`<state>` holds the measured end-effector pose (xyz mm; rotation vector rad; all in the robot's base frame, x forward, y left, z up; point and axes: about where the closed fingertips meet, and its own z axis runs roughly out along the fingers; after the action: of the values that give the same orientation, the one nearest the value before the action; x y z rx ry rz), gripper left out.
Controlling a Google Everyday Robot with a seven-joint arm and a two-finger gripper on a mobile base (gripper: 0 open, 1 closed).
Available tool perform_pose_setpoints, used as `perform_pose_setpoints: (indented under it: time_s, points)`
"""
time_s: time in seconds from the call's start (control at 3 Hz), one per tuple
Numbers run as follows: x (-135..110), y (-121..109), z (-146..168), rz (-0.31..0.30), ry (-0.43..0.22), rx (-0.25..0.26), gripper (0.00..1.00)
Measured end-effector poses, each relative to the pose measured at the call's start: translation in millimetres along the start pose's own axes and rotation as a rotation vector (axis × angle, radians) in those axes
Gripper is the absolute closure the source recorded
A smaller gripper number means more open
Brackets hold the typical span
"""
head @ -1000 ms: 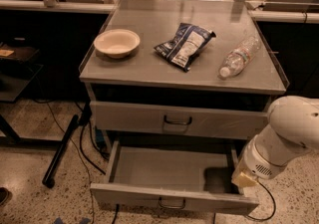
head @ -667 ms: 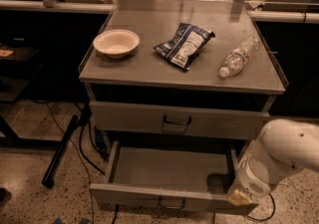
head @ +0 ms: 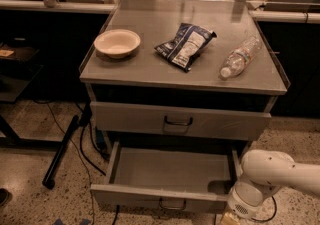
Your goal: Close middle drawer
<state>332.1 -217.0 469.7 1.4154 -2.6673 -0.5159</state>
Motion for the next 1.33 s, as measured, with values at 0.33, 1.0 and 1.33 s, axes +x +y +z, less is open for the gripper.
perform_pose_setpoints:
  time_s: [0.33, 1.0, 1.33]
  points:
    - [0, 0, 0, 0.000, 0.000, 0.000, 1.00]
    - [2, -26, 73, 0.050, -0.027, -0.054, 1.00]
    - [-6, -48, 86, 0.064, -0.055, -0.022, 1.00]
